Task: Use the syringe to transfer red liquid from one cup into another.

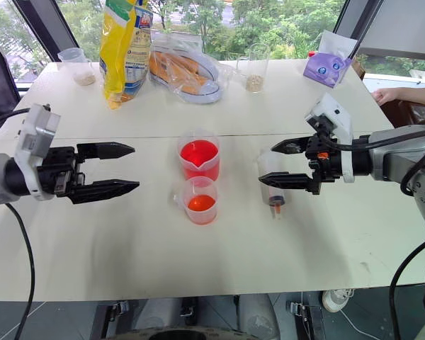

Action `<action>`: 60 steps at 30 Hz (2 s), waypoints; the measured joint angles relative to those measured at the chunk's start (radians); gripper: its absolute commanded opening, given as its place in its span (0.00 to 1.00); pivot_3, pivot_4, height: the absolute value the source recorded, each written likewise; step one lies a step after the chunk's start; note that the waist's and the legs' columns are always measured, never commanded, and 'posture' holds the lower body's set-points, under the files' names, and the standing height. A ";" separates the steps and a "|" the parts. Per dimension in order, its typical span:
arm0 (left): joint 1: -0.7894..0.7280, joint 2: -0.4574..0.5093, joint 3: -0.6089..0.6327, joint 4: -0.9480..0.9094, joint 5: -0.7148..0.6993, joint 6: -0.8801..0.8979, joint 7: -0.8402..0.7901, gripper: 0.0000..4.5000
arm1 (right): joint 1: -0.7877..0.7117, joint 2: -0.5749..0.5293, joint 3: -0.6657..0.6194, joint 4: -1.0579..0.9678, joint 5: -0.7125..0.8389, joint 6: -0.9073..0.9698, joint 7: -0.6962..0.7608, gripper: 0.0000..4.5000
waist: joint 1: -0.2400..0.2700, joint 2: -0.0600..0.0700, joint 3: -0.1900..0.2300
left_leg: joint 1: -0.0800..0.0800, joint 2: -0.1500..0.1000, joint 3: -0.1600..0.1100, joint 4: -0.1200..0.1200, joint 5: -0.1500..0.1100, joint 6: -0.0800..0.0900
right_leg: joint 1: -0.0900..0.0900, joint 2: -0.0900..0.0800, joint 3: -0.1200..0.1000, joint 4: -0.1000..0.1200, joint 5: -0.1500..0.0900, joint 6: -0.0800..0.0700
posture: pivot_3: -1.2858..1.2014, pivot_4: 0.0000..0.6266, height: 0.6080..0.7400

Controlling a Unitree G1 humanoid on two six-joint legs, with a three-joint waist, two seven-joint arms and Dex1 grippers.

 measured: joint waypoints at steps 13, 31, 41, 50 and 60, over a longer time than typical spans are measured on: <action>-0.023 -0.012 -0.002 0.003 -0.002 -0.002 0.004 1.00 | 0.003 0.000 0.004 0.000 -0.001 -0.001 -0.001 0.98 | 0.000 0.000 0.000 | 0.000 0.000 0.000 0.000 0.000 0.000 | 0.000 0.000 0.000 0.000 0.000 0.000 | 0.52 0.24 1.00; -0.053 -0.048 -0.033 0.024 0.003 -0.021 0.007 1.00 | -0.132 0.123 0.169 0.102 -0.101 0.221 -0.252 0.98 | -0.003 0.000 0.000 | 0.001 0.000 0.001 0.001 0.001 -0.001 | 0.000 0.001 0.001 0.001 0.000 0.000 | 0.52 0.24 1.00; -0.062 -0.082 -0.076 0.039 0.036 -0.056 0.004 1.00 | -0.270 0.329 0.265 0.415 -0.271 0.391 -0.473 0.98 | 0.000 0.000 0.000 | 0.000 -0.001 0.001 0.000 0.000 0.000 | 0.000 0.001 0.001 0.001 0.002 0.003 | 0.52 0.24 1.00; -0.014 -0.100 -0.075 0.004 0.052 -0.075 0.031 1.00 | -0.284 0.405 0.324 0.500 -0.332 0.391 -0.501 0.98 | -0.003 0.000 0.000 | 0.000 -0.001 0.000 0.000 0.000 0.000 | 0.000 0.001 0.001 0.002 0.003 0.004 | 0.52 0.24 1.00; -0.001 -0.110 -0.072 -0.003 0.053 -0.092 0.057 1.00 | -0.269 0.410 0.380 0.485 -0.392 0.322 -0.476 0.31 | -0.005 -0.001 -0.001 | 0.001 -0.001 0.000 0.000 0.000 0.000 | 0.000 0.001 0.000 0.002 0.003 0.004 | 0.52 0.24 1.00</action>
